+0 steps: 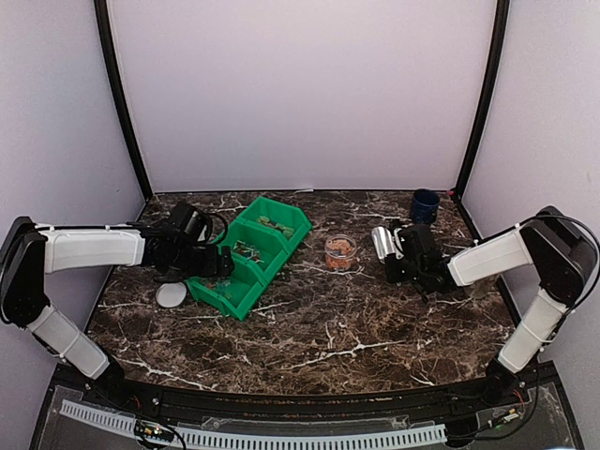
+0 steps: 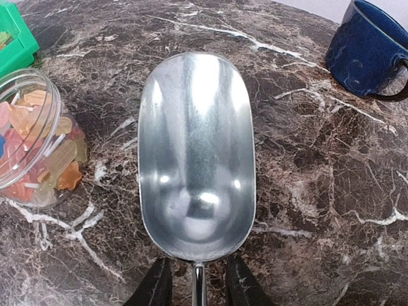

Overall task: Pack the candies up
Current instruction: Place the spatula at the center of the board, then move the storage box to the corner of the board.

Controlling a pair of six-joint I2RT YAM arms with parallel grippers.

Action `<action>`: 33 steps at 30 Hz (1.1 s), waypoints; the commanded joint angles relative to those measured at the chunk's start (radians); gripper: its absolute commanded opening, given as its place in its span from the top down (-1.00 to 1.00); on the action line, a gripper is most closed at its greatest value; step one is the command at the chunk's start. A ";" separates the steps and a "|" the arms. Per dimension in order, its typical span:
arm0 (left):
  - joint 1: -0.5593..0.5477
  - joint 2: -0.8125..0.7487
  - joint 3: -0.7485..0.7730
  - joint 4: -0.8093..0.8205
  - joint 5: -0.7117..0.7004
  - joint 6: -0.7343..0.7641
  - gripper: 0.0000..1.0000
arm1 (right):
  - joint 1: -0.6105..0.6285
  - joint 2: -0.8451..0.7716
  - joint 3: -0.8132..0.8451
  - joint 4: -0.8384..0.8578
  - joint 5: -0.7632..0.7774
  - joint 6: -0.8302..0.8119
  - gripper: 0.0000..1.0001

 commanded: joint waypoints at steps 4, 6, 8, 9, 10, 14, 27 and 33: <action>0.081 0.086 0.077 0.031 -0.008 0.016 -0.98 | -0.005 -0.051 -0.004 -0.010 0.004 0.008 0.36; 0.092 0.117 0.101 0.041 0.008 0.011 -0.98 | -0.004 -0.056 -0.006 -0.011 -0.003 0.008 0.36; 0.095 0.154 0.139 0.045 0.008 0.017 -0.98 | -0.005 -0.057 -0.010 -0.010 -0.006 0.009 0.36; 0.096 0.176 0.163 0.047 0.013 0.025 -0.98 | -0.005 -0.056 -0.012 -0.009 -0.006 0.010 0.36; 0.097 0.200 0.192 0.048 0.016 0.035 -0.97 | -0.004 -0.057 -0.015 -0.009 -0.008 0.011 0.35; 0.100 0.306 0.306 0.017 0.015 0.060 -0.97 | -0.005 -0.100 -0.027 -0.006 -0.010 0.011 0.35; 0.100 0.282 0.348 0.001 -0.017 0.032 -0.98 | -0.005 -0.206 -0.064 -0.024 0.005 -0.004 0.34; 0.115 0.320 0.387 -0.048 -0.125 0.087 -0.98 | -0.004 -0.229 -0.048 -0.046 -0.016 -0.004 0.32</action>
